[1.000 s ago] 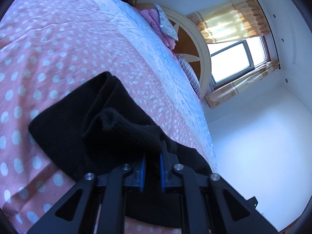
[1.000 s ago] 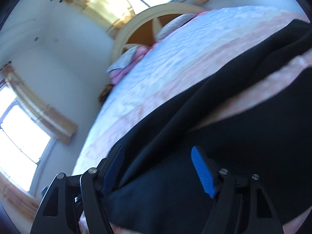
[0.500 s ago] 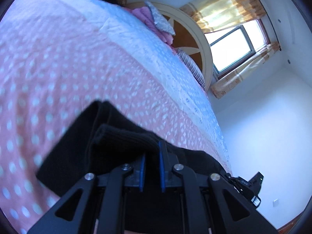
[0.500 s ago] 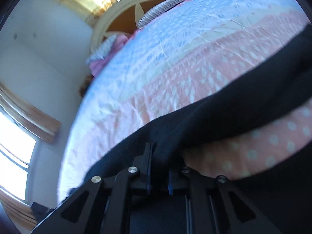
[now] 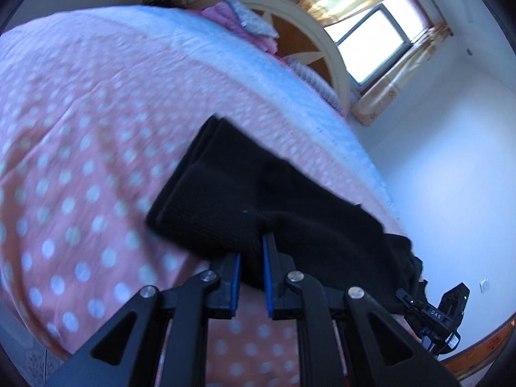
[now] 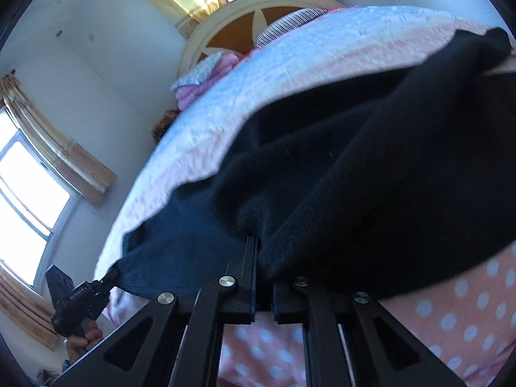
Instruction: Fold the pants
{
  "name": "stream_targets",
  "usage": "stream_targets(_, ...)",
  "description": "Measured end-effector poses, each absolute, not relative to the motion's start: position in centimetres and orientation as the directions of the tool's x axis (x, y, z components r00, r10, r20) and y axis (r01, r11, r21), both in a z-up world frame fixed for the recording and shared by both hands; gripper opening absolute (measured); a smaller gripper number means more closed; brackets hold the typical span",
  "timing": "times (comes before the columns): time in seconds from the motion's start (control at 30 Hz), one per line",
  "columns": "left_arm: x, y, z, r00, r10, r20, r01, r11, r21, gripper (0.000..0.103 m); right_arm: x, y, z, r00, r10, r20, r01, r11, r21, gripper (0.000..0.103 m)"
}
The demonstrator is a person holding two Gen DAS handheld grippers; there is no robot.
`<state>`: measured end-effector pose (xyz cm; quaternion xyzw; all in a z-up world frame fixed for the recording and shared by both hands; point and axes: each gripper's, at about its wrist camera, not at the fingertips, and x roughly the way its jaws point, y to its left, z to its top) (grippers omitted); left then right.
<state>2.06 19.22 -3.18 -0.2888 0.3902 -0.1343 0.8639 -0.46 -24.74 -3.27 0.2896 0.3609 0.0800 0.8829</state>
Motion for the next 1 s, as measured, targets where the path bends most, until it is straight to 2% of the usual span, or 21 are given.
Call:
stream_targets(0.1,2.2,19.3,-3.5,0.667,-0.448,-0.595,0.009,0.804,-0.595,0.014,-0.4,-24.4,-3.6,0.754,0.333,-0.566,0.057,0.825,0.562,0.007)
stream_targets(0.23,2.3,19.2,-2.3,0.656,-0.420,-0.628,0.022,0.842,-0.540,0.017,-0.2,-24.1,-3.0,0.738,0.308,-0.601,0.059,0.857,0.512,0.012)
stream_targets(0.27,2.2,19.5,-2.0,0.652,-0.422,-0.630,0.022,0.841,-0.541,0.021,-0.5,-24.2,-2.7,0.735,0.302,-0.607,0.064,0.861,0.505,0.015)
stream_targets(0.33,1.9,20.2,-1.4,0.659,-0.384,-0.647,-0.003,0.858,-0.513,0.036,-1.2,-24.6,-2.0,0.740,0.296,-0.604,0.068,0.861,0.505,0.019)
stream_targets(0.37,1.8,20.6,-1.1,0.665,-0.341,-0.665,-0.024,0.879,-0.476,0.049,-2.0,-24.7,-1.8,0.742,0.298,-0.601,0.067,0.859,0.508,0.021)
stream_targets(0.4,1.6,21.0,-0.7,0.671,-0.270,-0.691,-0.062,0.908,-0.414,0.057,-2.6,-24.9,-1.6,0.743,0.299,-0.598,0.066,0.857,0.511,0.022)
stream_targets(0.5,1.1,22.2,0.5,0.688,0.005,-0.726,-0.217,0.955,-0.200,0.058,-3.4,-24.7,0.1,0.767,0.293,-0.571,0.032,0.871,0.490,0.022)
stream_targets(0.53,0.9,22.4,1.1,0.704,0.040,-0.709,-0.240,0.953,-0.185,0.058,-3.2,-24.3,0.9,0.775,0.303,-0.554,-0.001,0.878,0.478,0.022)
stream_targets(0.57,0.6,22.4,1.7,0.729,0.033,-0.684,-0.237,0.949,-0.207,0.058,-3.0,-23.9,1.5,0.780,0.315,-0.541,-0.032,0.883,0.468,0.022)
stream_targets(0.67,0.7,19.9,3.2,0.771,-0.109,-0.627,-0.098,0.953,-0.287,0.058,-0.2,-21.5,3.6,0.776,0.359,-0.519,-0.136,0.898,0.418,0.022)
stream_targets(0.73,1.2,16.8,3.3,0.776,-0.159,-0.610,0.000,0.968,-0.253,0.058,2.9,-19.3,4.2,0.758,0.382,-0.529,-0.196,0.906,0.374,0.023)
stream_targets(0.83,2.6,13.0,1.9,0.752,-0.187,-0.632,0.059,0.974,-0.219,0.058,7.4,-16.8,3.5,0.708,0.419,-0.569,-0.247,0.901,0.357,0.024)
stream_targets(0.93,4.2,11.8,-0.6,0.720,-0.167,-0.674,0.019,0.975,-0.221,0.058,12.2,-13.6,1.4,0.641,0.388,-0.662,-0.240,0.921,0.307,0.024)
stream_targets(1.0,3.9,11.7,-1.2,0.744,-0.150,-0.652,0.018,0.979,-0.204,0.059,13.5,-11.9,0.1,0.612,0.369,-0.699,-0.251,0.929,0.271,0.024)
